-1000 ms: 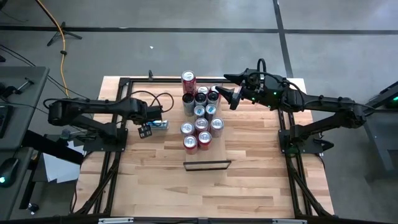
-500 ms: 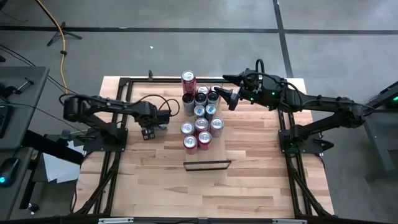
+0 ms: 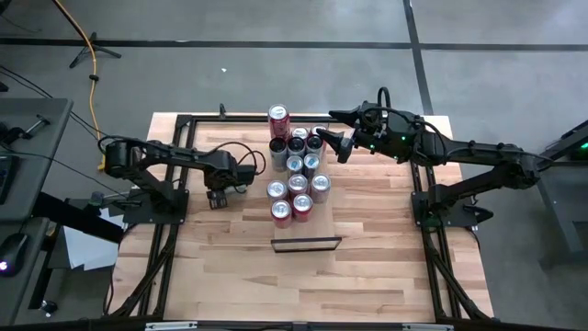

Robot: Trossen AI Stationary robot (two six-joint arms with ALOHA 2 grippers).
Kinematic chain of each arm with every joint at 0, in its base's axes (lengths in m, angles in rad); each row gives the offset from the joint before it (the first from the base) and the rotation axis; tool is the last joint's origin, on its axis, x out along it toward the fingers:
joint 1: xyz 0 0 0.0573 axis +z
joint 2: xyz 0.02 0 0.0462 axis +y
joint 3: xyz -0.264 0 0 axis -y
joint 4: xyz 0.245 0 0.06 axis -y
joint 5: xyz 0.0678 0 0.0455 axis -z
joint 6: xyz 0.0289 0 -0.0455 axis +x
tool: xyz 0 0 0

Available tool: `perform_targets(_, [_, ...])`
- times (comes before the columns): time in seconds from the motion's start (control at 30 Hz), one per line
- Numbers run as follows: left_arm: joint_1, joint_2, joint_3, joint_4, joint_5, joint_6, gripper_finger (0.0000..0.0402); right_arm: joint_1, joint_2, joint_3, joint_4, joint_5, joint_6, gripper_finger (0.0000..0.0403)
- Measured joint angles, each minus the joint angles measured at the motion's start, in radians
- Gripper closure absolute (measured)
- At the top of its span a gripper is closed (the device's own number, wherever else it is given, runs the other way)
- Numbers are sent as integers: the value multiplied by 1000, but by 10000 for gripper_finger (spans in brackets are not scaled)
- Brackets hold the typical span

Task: Place canned beverage on shelf
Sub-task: Put the blue soda can on the shelf aligned with the other blue soda can

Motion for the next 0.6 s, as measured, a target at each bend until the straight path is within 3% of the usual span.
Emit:
perform_targets(0.1, [0, -22, 66, -133, 24, -3, 289, 0, 0, 0, 0, 0, -1, 43])
perform_targets(0.37, [0, -124, 439, -461, 126, -40, 291, 0, 0, 0, 0, 0, -10, 43])
perform_targets(0.6, [-8, -107, 710, -458, 280, -95, 291, 1, 0, 0, -22, 0, -10, 43])
